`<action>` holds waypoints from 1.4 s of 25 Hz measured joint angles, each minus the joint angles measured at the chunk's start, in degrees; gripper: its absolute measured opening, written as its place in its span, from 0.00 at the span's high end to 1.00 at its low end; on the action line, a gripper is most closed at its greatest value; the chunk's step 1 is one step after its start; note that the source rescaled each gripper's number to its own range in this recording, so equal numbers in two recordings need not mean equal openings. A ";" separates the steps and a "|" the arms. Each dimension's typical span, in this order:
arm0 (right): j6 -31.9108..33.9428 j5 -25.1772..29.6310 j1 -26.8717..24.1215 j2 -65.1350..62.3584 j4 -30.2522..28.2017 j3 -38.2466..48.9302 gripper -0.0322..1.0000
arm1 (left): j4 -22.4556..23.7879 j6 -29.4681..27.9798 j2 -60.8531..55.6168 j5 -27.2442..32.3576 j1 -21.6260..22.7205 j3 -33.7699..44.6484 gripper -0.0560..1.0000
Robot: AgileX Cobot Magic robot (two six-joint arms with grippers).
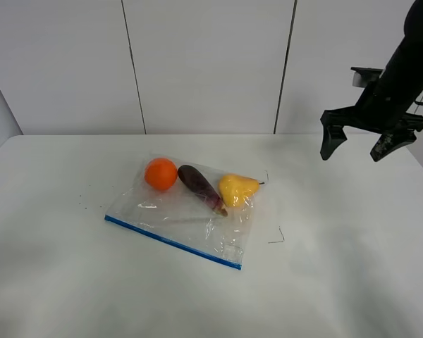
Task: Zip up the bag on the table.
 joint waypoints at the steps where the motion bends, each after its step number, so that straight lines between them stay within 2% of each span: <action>1: 0.00 0.00 0.00 -2.35 0.00 2.66 0.00 | 0.00 0.00 0.00 0.00 0.00 0.00 0.08; 12: 0.00 -0.13 0.00 -31.65 -1.44 32.83 0.00 | 0.00 0.00 0.00 0.00 0.00 0.00 0.08; 16: 0.00 -4.36 0.00 -43.54 -2.51 40.19 0.00 | 0.00 0.00 0.00 0.00 0.00 0.00 0.08; 20: 0.00 -7.36 0.00 -55.21 -2.51 46.10 0.00 | 0.00 0.00 0.00 0.00 0.00 0.00 0.08; 27: 0.06 -8.53 0.00 -75.85 -2.51 54.25 0.00 | 0.00 0.00 0.00 0.00 0.00 0.00 0.08; 35: 0.39 -10.47 0.00 -85.81 -2.51 56.07 0.00 | 0.00 0.00 0.00 0.00 0.00 0.00 0.08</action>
